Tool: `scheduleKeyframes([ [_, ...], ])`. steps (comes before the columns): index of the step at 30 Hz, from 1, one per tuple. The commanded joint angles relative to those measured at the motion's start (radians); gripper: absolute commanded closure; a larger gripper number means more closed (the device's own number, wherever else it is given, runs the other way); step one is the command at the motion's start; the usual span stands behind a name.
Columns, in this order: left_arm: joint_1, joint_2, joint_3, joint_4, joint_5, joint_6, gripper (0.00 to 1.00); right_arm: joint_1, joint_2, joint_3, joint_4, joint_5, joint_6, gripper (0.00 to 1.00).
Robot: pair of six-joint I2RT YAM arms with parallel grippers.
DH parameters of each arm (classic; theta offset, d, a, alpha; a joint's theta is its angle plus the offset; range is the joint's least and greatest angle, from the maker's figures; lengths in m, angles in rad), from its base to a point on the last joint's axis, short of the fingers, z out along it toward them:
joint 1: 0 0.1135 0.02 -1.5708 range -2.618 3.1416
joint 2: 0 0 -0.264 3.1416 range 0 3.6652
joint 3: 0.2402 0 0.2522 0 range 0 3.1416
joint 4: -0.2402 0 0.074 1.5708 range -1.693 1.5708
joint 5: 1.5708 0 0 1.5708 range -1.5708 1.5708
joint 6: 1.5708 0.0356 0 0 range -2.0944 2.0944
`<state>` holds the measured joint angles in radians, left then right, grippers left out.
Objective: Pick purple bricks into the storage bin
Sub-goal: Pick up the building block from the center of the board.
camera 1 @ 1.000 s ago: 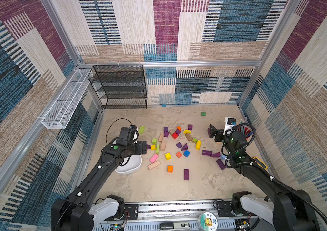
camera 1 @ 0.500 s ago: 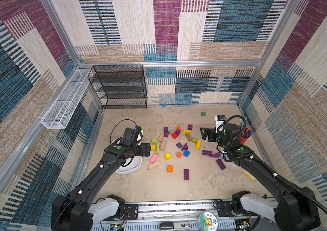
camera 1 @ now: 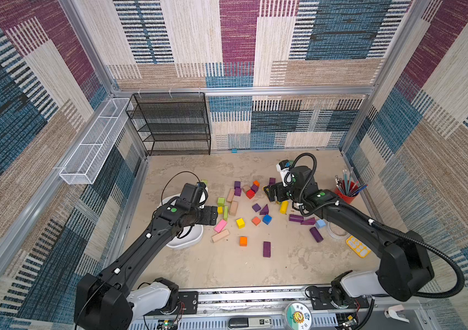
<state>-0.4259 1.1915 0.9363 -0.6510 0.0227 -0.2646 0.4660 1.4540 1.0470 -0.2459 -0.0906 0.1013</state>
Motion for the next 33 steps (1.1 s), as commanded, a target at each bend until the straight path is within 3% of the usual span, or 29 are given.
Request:
scheduleKeyframes([
  [1,-0.002,0.03,0.023,-0.04,-0.038,0.013,0.11,0.007,0.062,0.032,0.009,-0.068,-0.106,0.01],
  [7,-0.003,0.095,0.115,-0.129,-0.027,-0.07,0.11,0.014,0.205,0.101,0.078,-0.149,-0.189,0.01],
  [12,-0.021,0.083,0.154,-0.172,-0.036,-0.229,0.07,0.036,0.216,0.098,0.114,-0.096,-0.127,0.01],
  [16,-0.033,0.059,0.161,-0.172,-0.049,-0.336,0.0,0.061,0.151,0.034,0.14,-0.017,-0.036,0.0],
  [27,-0.136,0.098,0.225,-0.196,-0.153,-0.705,0.0,0.091,-0.106,-0.201,0.194,0.011,0.101,0.0],
  [30,-0.157,0.148,0.273,-0.214,-0.156,-0.695,0.0,0.098,-0.133,-0.221,0.202,-0.03,0.09,0.0],
  [33,-0.156,0.202,0.363,-0.32,-0.208,-0.607,0.0,0.102,-0.137,-0.226,0.219,-0.089,0.037,0.0],
])
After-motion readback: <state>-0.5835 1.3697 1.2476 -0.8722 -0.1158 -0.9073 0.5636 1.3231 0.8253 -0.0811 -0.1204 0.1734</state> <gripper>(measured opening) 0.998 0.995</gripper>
